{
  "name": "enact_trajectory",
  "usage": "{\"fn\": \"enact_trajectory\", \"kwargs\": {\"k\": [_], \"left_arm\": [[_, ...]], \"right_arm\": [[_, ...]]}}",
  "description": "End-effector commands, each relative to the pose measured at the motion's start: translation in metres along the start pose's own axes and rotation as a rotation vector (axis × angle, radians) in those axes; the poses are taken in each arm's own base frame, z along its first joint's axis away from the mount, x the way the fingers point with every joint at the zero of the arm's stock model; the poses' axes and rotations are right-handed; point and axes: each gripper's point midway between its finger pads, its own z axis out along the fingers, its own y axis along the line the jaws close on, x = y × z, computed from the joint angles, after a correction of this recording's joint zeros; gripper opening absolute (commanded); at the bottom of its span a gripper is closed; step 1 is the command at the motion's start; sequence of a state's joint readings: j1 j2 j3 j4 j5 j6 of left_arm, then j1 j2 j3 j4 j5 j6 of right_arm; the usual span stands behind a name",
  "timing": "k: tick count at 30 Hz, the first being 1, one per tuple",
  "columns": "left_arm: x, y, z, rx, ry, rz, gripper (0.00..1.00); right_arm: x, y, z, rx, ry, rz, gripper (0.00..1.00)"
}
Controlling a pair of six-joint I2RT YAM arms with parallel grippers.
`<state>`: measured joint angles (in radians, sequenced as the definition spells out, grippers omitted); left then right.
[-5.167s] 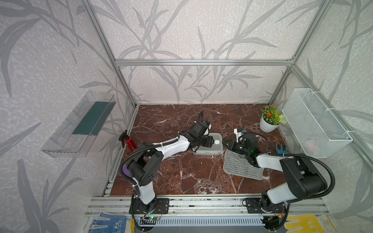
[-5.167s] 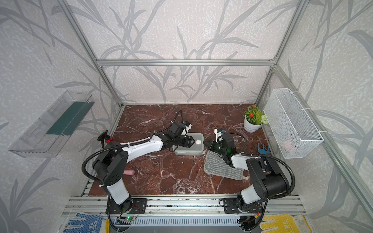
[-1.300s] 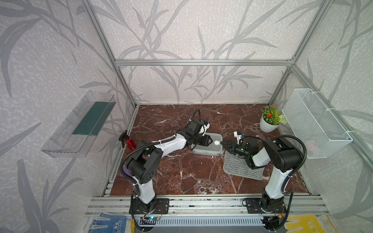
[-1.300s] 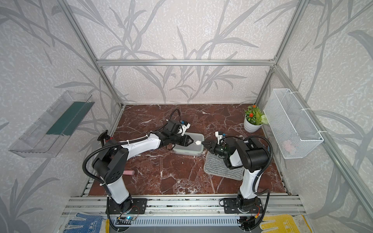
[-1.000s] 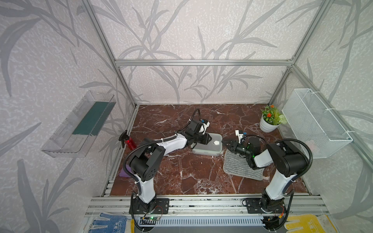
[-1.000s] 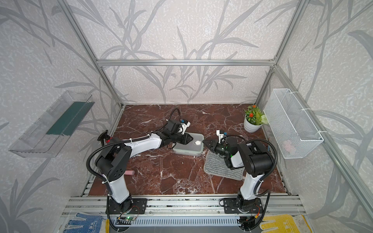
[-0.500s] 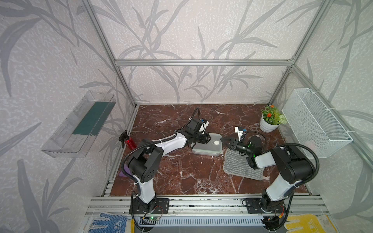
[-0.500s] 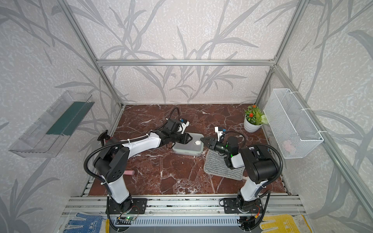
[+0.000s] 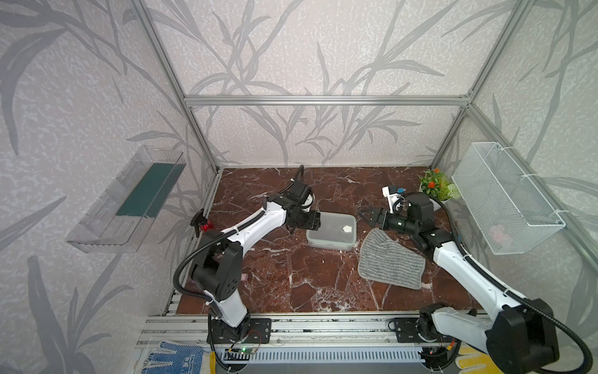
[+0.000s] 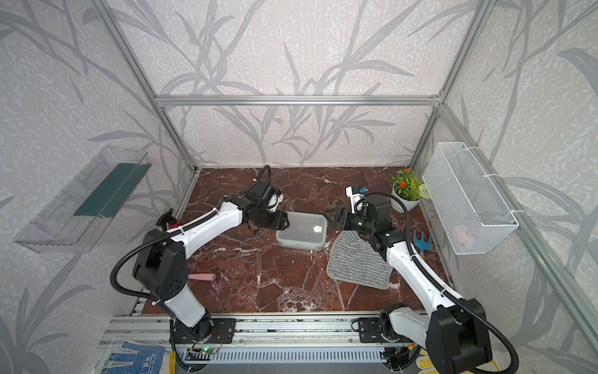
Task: Wipe the insides of the lunch boxes
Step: Open the fastener of the lunch box.
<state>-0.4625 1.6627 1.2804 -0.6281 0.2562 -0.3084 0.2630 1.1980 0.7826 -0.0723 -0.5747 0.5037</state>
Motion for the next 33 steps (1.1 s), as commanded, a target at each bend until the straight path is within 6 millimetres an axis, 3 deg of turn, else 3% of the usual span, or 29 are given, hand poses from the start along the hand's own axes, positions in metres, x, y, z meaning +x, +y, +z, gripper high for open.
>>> {"fn": "enact_trajectory", "kwargs": {"k": [1,5,10,20,23,33], "left_arm": [[0.009,0.024,-0.02,0.026,-0.025,-0.077,0.81],[0.004,0.028,-0.014,0.134,-0.092,-0.133,0.85],[-0.004,0.022,0.007,0.293,-0.124,-0.187,0.84],[-0.006,0.022,0.037,0.452,-0.196,-0.282,0.77],[-0.008,0.02,0.045,0.489,-0.198,-0.307,0.71],[-0.011,0.005,0.055,0.691,-0.211,-0.403,0.6]], "right_arm": [[0.053,-0.039,0.009,0.168,0.221,0.085,0.82],[0.059,-0.046,0.015,0.252,0.283,0.065,0.82],[0.064,-0.049,0.028,0.271,0.329,0.08,0.82],[0.07,-0.051,0.058,0.279,0.367,0.093,0.77],[0.074,-0.053,0.064,0.281,0.379,0.102,0.74],[0.082,-0.066,0.077,0.317,0.413,0.115,0.69]]}}
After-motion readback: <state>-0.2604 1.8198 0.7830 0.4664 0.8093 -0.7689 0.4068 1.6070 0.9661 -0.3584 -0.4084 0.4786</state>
